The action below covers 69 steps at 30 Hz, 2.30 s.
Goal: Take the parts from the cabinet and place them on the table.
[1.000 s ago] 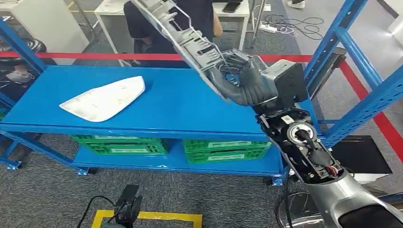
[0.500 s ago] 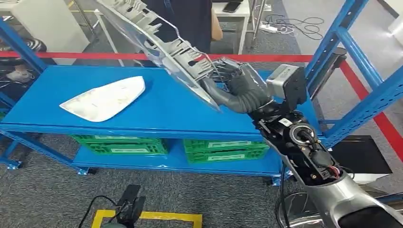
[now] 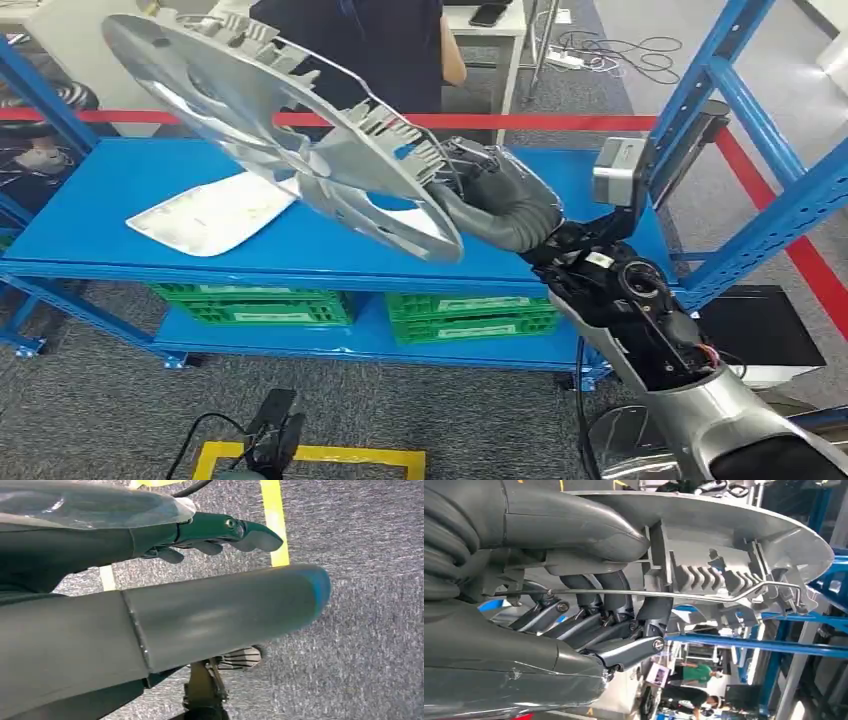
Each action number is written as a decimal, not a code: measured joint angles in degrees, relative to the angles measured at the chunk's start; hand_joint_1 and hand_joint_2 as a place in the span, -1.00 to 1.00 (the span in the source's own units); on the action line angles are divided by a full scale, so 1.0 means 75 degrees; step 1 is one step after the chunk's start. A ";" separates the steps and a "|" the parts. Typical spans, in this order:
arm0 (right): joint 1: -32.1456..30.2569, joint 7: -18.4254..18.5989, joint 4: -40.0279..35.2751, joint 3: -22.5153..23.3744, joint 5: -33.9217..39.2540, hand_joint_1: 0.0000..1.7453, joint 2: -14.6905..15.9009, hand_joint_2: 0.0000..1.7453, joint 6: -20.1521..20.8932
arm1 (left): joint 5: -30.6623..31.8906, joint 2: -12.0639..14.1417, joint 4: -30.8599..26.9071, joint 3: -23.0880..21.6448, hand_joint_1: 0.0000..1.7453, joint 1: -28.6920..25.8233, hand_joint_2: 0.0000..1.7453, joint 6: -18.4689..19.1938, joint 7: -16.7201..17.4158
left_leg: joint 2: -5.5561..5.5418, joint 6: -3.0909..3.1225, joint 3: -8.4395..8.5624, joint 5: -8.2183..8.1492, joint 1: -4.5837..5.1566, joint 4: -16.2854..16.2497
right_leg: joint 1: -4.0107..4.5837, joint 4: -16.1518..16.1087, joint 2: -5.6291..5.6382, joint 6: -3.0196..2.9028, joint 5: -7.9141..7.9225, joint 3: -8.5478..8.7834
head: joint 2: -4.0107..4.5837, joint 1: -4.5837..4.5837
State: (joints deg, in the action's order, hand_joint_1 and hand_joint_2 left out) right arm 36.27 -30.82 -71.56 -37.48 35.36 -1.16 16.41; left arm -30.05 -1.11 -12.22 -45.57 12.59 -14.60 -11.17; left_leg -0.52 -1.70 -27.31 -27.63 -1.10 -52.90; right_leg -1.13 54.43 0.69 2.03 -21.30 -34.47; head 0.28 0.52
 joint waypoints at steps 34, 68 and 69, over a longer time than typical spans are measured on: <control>0.0196 0.0469 0.1049 0.0003 0.1443 1.00 -0.0018 1.00 0.2270 | -0.0172 0.0003 0.0000 0.0000 -1.00 0.0007 -1.00 0.0085 0.0050 | 0.0000 0.0000 -0.0002 0.0000 -0.0001 0.0001 | 0.0000 0.0001 -0.0001 0.0000 -0.0001 0.0000 | 0.0000 0.0000; 0.0182 0.0545 0.1131 -0.0102 0.1501 1.00 -0.0020 1.00 0.2334 | -0.0178 0.0003 0.0000 -0.0012 -1.00 0.0017 1.00 -0.0079 0.0023 | 0.0000 0.0000 0.0000 0.0000 -0.0001 0.0000 | 0.0000 0.0001 0.0000 0.0000 0.0000 0.0000 | 0.0000 -0.0003; 0.0182 0.0545 0.1131 -0.0102 0.1501 1.00 -0.0020 1.00 0.2334 | -0.0178 0.0003 0.0000 -0.0012 -1.00 0.0017 1.00 -0.0082 0.0023 | 0.0000 0.0000 0.0000 0.0000 -0.0001 0.0000 | 0.0000 0.0002 0.0000 0.0000 0.0000 0.0000 | 0.0000 0.0000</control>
State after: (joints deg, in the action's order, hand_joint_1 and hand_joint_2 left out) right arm 37.63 -26.73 -63.08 -38.25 46.62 -1.31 33.92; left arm -31.39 -1.09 -12.22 -45.66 12.73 -15.21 -10.99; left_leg -0.52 -1.70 -27.32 -27.62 -1.11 -52.90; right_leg -1.12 54.45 0.69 2.03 -21.30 -34.47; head 0.28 0.52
